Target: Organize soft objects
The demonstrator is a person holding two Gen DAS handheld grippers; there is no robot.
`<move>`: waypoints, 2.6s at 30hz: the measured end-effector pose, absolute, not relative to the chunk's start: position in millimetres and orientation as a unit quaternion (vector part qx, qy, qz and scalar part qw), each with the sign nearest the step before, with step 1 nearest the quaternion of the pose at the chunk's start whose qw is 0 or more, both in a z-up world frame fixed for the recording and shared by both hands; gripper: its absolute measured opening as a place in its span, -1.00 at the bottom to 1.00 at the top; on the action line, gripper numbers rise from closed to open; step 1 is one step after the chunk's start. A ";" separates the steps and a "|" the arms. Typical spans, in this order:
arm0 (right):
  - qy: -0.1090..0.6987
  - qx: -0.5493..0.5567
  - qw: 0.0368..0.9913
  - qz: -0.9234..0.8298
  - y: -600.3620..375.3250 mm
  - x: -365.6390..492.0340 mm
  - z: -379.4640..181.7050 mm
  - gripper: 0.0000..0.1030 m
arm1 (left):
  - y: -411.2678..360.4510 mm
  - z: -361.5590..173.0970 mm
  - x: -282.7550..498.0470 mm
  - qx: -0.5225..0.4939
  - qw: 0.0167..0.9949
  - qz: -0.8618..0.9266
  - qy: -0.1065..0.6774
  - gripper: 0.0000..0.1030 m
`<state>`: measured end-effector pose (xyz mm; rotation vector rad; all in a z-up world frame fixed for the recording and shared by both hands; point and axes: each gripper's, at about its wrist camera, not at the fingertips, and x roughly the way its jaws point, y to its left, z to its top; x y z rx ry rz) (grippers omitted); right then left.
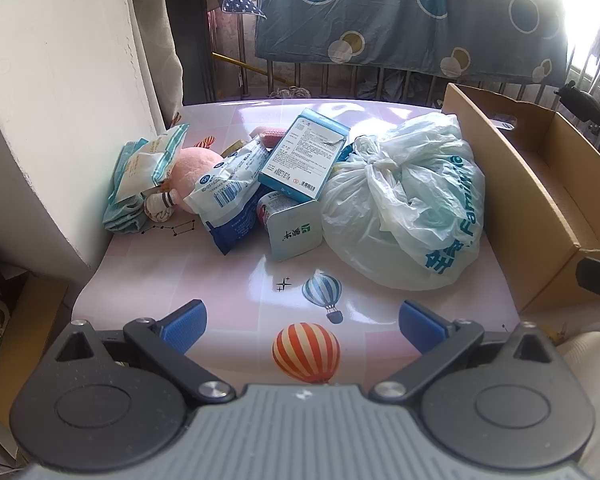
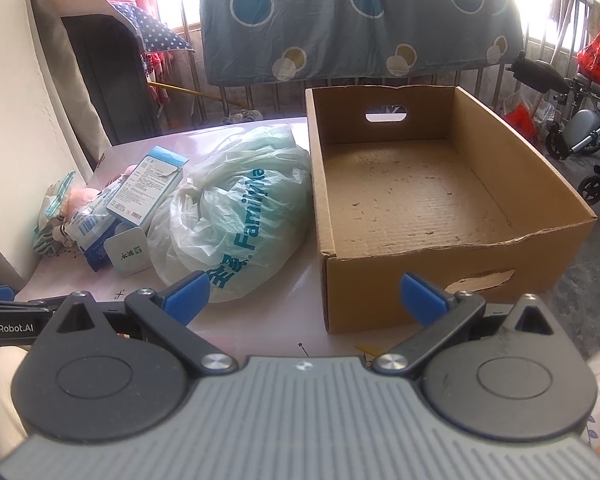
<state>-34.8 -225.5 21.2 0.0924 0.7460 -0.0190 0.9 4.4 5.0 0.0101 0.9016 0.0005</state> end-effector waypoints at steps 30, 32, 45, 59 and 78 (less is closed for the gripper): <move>0.363 0.042 0.931 -0.007 -224.0 -36.7 23.3 0.98 | 8.5 7.5 -1.1 0.004 0.901 0.000 0.434 0.99; 0.363 0.042 0.931 -0.007 -224.1 -36.7 23.3 0.98 | 8.7 7.5 -1.1 0.004 0.901 0.000 0.434 0.99; 0.363 0.047 0.931 -0.009 -225.2 -37.5 21.3 0.98 | 11.6 1.4 -0.3 0.004 0.899 0.008 0.438 0.99; 0.311 0.047 0.949 0.027 -220.4 -30.2 46.0 0.98 | 32.9 13.5 -4.1 -0.013 0.909 0.028 0.416 1.00; 0.327 0.177 0.909 0.189 -175.5 83.6 59.4 0.94 | 73.7 5.2 42.4 -0.021 0.929 0.005 0.370 0.99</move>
